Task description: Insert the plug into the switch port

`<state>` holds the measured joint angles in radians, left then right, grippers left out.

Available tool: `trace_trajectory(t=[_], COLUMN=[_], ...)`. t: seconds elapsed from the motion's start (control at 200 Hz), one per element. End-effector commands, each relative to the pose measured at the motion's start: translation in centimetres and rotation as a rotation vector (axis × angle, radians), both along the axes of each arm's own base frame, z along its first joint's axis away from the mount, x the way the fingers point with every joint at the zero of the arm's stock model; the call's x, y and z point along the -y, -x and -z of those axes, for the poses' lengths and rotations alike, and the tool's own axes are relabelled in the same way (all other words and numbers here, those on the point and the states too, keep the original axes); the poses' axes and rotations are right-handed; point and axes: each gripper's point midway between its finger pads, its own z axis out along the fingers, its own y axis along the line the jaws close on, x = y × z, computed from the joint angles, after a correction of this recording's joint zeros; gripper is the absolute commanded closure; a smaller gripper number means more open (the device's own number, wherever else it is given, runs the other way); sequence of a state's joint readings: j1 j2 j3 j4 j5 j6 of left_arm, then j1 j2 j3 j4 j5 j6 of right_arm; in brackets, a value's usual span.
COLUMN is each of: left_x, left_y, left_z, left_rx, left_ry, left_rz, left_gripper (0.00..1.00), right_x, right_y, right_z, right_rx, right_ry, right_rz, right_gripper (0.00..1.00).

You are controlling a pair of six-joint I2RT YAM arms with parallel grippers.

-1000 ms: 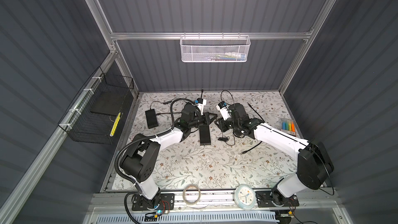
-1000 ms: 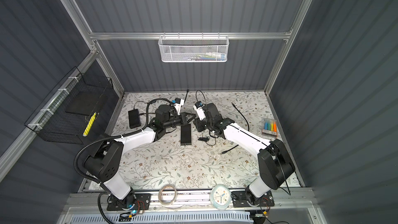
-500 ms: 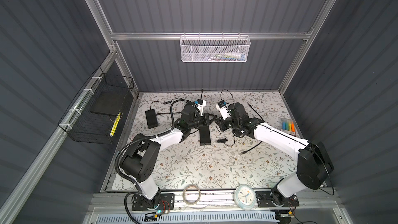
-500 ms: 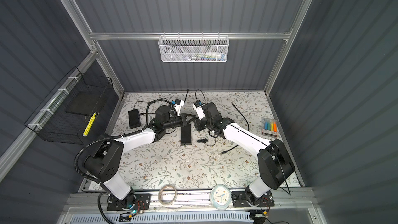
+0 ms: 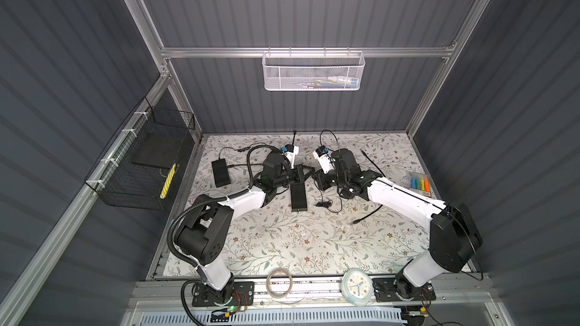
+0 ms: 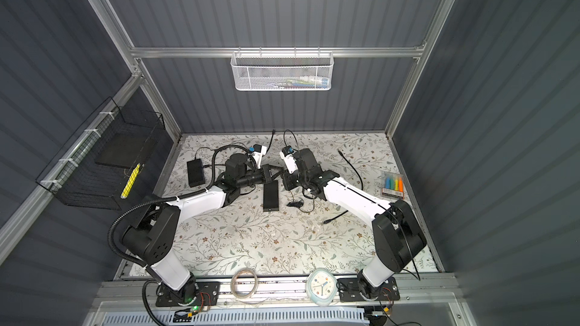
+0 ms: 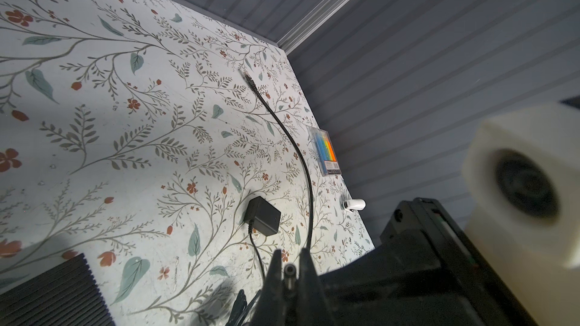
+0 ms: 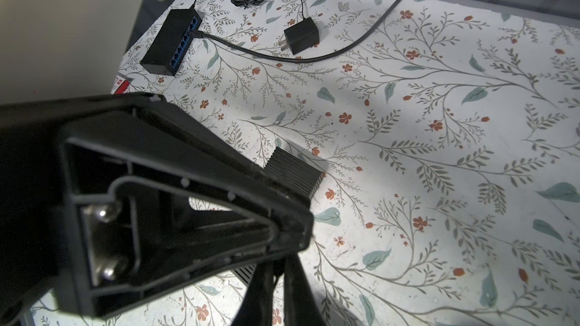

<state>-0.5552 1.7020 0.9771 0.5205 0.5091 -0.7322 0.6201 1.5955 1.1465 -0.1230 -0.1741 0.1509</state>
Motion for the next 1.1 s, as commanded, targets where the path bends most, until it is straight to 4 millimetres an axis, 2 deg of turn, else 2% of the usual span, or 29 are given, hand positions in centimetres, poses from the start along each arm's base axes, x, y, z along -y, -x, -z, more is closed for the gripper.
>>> trace_trajectory(t=[0.0, 0.09, 0.14, 0.275, 0.41, 0.565, 0.635, 0.77, 0.901, 1.096], left_x=[0.5, 0.4, 0.4, -0.2, -2.0, -5.1, -7.3, -11.4, -12.0, -10.2], left_y=[1.2, 1.2, 1.2, 1.1, 0.6, -0.7, -1.8, -4.1, -5.4, -7.4], left_z=[-1.5, -1.6, -1.6, -2.1, -3.2, -4.0, -2.8, 1.2, 3.7, 7.1], left_rx=[0.021, 0.023, 0.024, 0.046, 0.082, 0.119, 0.107, 0.025, -0.008, -0.034], left_ry=[0.040, 0.041, 0.040, 0.023, -0.011, -0.072, -0.148, -0.369, -0.482, -0.525], left_rz=[0.048, 0.048, 0.045, 0.027, -0.018, -0.088, -0.153, -0.272, -0.282, -0.229], left_gripper=[1.00, 1.00, 0.96, 0.63, 0.44, 0.42, 0.40, 0.39, 0.38, 0.38], right_x=[-0.7, -0.8, -0.8, -0.6, 0.0, 0.6, 0.7, 1.2, 0.8, -0.9], right_y=[-0.9, -0.8, -0.7, -0.1, 0.7, 2.0, 3.0, 5.3, 8.3, 12.4], right_z=[-1.0, -1.0, -1.1, -0.7, 0.4, 2.3, 3.2, 5.7, 7.8, 11.0], right_rx=[0.030, 0.027, 0.026, 0.012, -0.014, -0.069, -0.105, -0.192, -0.295, -0.435], right_ry=[-0.023, -0.026, -0.027, -0.011, 0.017, 0.048, 0.068, 0.163, 0.230, 0.255], right_rz=[0.001, -0.009, -0.013, -0.030, -0.039, -0.055, -0.080, -0.115, -0.156, -0.231], right_gripper=[0.92, 0.98, 1.00, 1.00, 1.00, 1.00, 1.00, 1.00, 1.00, 1.00])
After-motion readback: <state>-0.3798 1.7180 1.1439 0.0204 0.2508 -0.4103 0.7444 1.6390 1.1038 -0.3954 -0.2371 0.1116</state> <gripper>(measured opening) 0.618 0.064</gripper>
